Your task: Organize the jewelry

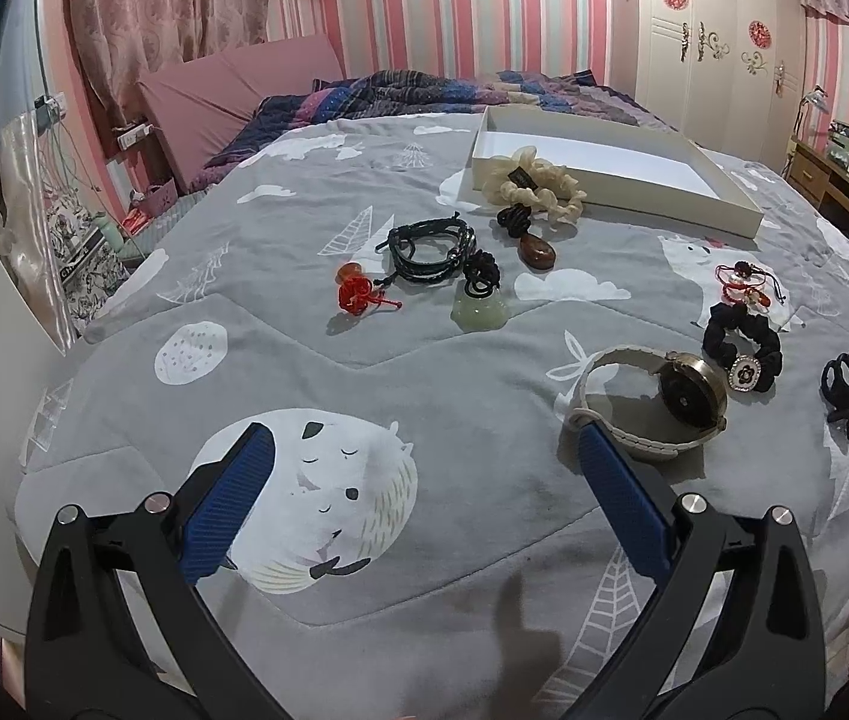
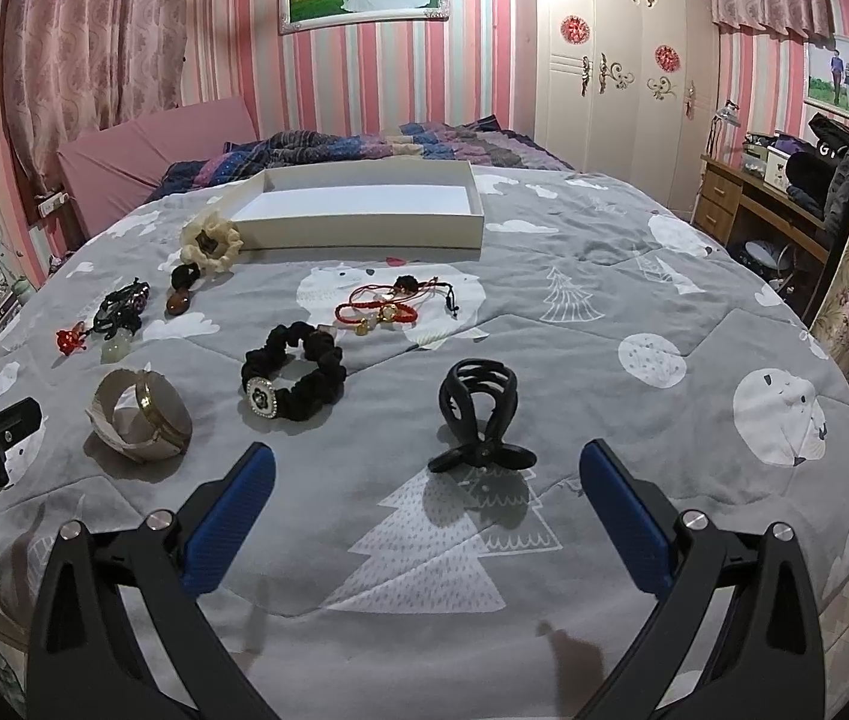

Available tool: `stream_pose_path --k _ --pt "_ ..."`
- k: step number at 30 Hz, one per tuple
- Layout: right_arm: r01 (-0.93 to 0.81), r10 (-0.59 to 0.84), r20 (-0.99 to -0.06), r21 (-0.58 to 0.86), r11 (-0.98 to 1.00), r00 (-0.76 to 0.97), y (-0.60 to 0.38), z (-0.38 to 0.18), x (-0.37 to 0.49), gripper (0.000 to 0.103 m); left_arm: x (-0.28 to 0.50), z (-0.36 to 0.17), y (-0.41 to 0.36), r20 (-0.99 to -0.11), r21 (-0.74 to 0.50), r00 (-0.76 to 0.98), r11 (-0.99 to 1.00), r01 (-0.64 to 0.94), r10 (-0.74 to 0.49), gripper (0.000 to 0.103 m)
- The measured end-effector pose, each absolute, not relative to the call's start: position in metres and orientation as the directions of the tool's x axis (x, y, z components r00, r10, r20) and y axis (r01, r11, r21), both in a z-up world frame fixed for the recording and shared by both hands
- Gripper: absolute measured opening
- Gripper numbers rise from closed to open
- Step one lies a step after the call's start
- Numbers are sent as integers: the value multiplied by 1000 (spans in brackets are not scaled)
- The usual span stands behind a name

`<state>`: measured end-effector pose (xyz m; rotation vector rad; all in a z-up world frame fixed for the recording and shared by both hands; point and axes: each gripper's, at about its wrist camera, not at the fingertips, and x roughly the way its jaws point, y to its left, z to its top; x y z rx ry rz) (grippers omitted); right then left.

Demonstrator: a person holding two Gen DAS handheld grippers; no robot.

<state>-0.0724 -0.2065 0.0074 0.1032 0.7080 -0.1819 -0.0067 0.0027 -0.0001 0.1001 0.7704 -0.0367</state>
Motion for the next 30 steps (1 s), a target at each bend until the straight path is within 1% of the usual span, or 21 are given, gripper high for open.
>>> stream_pose_path --k 30 --pt "207 -142 -647 24 978 749 -213 14 -65 101 3 1 7 -707 58 707 996 66 -5 100"
